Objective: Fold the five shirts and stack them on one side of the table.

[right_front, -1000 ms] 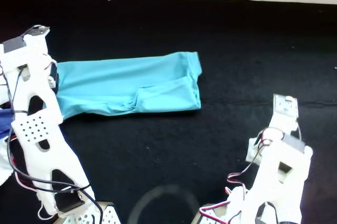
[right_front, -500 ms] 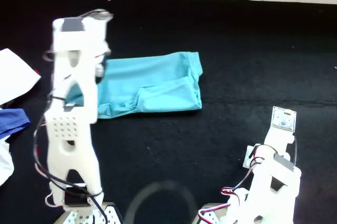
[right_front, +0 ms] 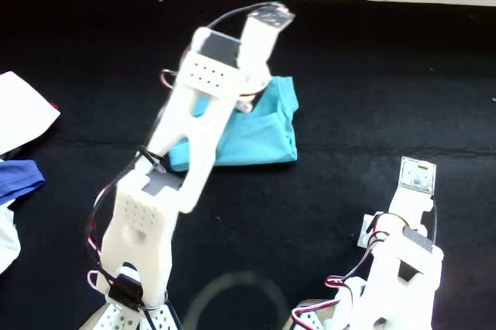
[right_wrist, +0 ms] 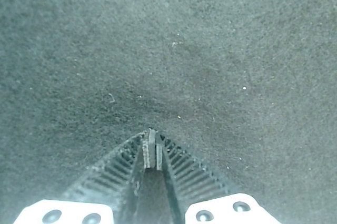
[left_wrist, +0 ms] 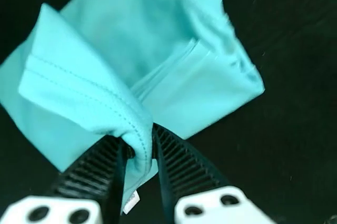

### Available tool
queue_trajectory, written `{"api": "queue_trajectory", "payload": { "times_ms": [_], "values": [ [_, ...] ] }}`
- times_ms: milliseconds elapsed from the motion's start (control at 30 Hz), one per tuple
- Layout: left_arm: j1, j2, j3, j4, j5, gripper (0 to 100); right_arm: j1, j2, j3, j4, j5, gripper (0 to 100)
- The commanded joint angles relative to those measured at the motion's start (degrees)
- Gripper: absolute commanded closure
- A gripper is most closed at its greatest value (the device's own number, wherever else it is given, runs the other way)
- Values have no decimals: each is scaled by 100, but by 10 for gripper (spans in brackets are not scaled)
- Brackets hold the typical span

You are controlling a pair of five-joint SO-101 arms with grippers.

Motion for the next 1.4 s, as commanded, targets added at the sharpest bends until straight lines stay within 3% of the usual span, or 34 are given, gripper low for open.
{"api": "queue_trajectory", "payload": {
  "times_ms": [0,367,633,800,867,1067,1133,1200,1367],
  "values": [
    [277,-391,-13,-536,35,992,31,-4,101,-136,9,989],
    [532,207,-127,-1002,18,992,31,-4,101,-145,9,989],
    [673,866,-1367,-1011,18,985,31,-4,101,-145,9,989],
    [664,1191,-1947,-818,26,834,22,-4,101,-145,9,989],
    [664,1209,-2105,-607,26,816,22,-4,101,-145,9,989],
    [374,1218,-3152,264,0,858,22,-4,101,-145,9,989],
    [101,1244,-3380,695,0,927,22,-4,101,-145,9,989],
    [-180,1253,-3204,914,9,997,22,-4,101,-145,9,989],
    [-576,1481,-2185,563,9,991,22,-4,101,-145,9,989]
  ]
}}
